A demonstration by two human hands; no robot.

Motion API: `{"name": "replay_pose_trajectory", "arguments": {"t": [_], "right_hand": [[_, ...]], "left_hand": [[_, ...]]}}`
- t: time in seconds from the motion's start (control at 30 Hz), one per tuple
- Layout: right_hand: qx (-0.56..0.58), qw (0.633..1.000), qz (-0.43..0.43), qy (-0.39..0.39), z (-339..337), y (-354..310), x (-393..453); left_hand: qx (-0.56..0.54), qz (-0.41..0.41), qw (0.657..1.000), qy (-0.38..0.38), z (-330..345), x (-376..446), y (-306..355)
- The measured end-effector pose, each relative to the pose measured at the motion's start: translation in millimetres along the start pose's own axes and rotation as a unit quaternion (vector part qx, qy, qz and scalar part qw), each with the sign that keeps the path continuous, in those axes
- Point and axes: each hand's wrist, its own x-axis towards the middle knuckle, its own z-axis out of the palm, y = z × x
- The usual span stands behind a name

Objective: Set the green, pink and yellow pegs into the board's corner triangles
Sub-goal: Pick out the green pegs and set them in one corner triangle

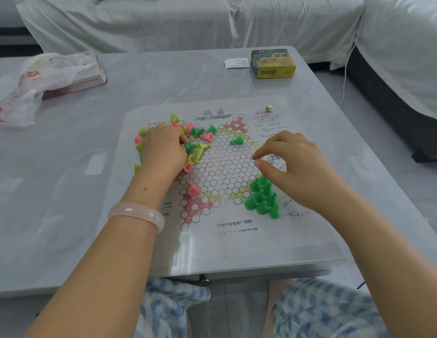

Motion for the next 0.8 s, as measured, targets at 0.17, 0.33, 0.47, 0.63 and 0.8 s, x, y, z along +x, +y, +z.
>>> {"name": "replay_pose_trajectory", "arguments": {"t": [0.17,0.33,0.47,0.63,0.8], "right_hand": [[0.015,1.0,-0.002,0.023,0,-1,0],[0.066,0.995,-0.016,0.066,1,-10,2],[0.103,0.989,-0.049,0.099,2,-20,2],[0.16,0.978,-0.043,0.126,1,-27,1],[0.207,0.969,-0.033,0.129,1,-27,2]], "left_hand": [[-0.049,0.0,0.999,0.024,-12,-3,3],[-0.226,-0.008,0.973,-0.048,-37,-16,23],[-0.377,-0.006,0.9,-0.22,-45,-41,37],[-0.463,0.002,0.838,-0.289,-40,-48,35],[-0.502,-0.009,0.811,-0.3,-42,-47,31]]}}
